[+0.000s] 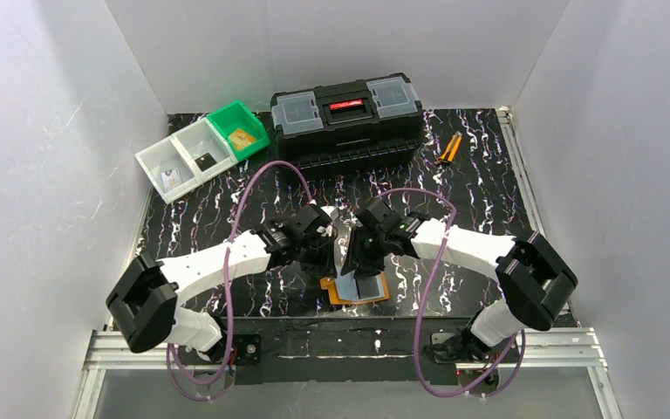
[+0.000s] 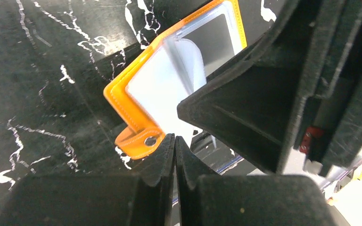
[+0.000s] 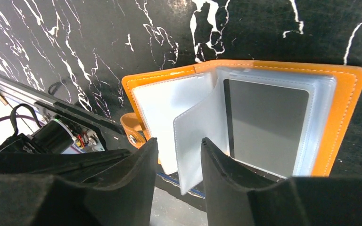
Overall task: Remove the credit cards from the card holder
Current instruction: Remove the credit card from the card holder.
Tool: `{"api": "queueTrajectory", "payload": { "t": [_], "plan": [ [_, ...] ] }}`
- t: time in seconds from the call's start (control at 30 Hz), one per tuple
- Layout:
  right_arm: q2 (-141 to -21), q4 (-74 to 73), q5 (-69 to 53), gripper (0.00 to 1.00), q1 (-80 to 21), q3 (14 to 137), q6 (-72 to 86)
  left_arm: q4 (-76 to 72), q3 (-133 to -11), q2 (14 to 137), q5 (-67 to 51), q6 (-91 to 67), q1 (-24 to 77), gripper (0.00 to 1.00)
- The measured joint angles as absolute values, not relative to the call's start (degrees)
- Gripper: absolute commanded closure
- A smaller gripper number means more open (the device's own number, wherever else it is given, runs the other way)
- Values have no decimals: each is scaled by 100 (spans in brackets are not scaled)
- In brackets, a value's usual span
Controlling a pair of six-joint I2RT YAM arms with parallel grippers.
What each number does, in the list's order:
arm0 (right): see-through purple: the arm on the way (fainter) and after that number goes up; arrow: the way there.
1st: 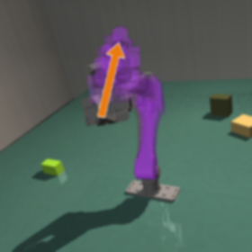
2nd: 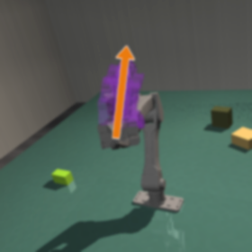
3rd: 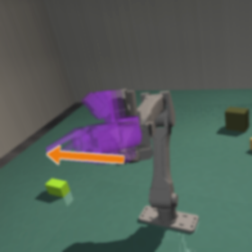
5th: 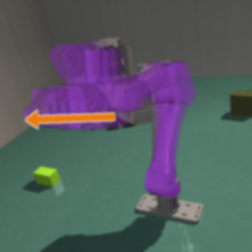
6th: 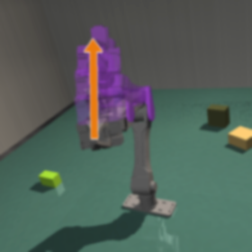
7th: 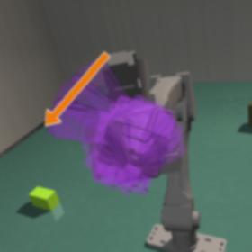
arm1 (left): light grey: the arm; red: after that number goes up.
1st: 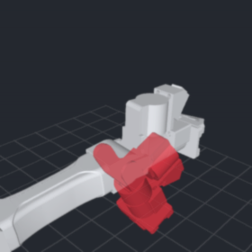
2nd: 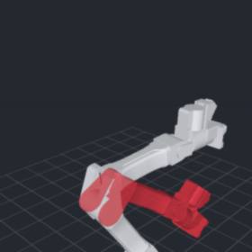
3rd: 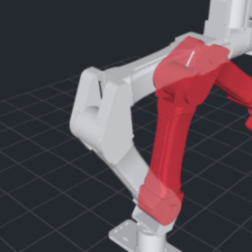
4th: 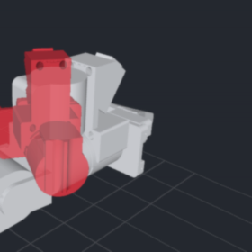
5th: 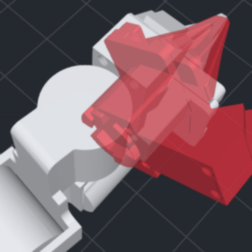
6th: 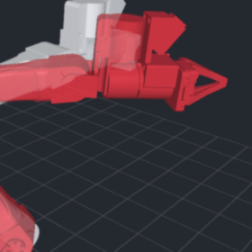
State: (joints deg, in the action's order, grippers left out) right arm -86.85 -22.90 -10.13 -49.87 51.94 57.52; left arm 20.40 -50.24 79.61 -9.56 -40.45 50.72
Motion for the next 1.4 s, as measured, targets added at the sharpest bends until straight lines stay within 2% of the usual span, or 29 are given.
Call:
{"api": "queueTrajectory", "payload": {
  "t": [0.1,0.37,0.53,0.67,0.73,0.9,0.97,1.17,1.4],
  "plan": [
    [-8705,-2290,-976,42,-5070,5225,5806,2314,-5046,7669,-687,-4042,5059,100],
    [-9013,-2191,-965,29,-5290,5240,5898,2705,-5004,7548,-386,-4095,4930,100],
    [-9159,-2023,-1044,27,-5347,5256,5999,2773,-5004,7498,-381,-4099,4925,100],
    [-9174,-1953,-1046,29,-5378,5310,6029,2829,-5004,7384,-388,-4108,4925,100],
    [-9174,-1920,-1044,35,-5393,5332,6040,2849,-5004,7317,-403,-4115,4925,100],
    [-9177,-1890,-1024,69,-5408,5349,6114,2882,-5004,7126,-456,-4115,4925,100],
    [-9209,-1870,-1026,77,-5413,5356,6130,2902,-5004,7067,-473,-4115,4925,100],
    [-9574,-1695,-1074,81,-5428,5400,6206,2952,-5004,7004,-534,-4112,4925,100],
    [-9850,-1551,-1197,76,-5446,5446,6235,2995,-5153,7271,-698,-4112,4925,100]
  ]
}}
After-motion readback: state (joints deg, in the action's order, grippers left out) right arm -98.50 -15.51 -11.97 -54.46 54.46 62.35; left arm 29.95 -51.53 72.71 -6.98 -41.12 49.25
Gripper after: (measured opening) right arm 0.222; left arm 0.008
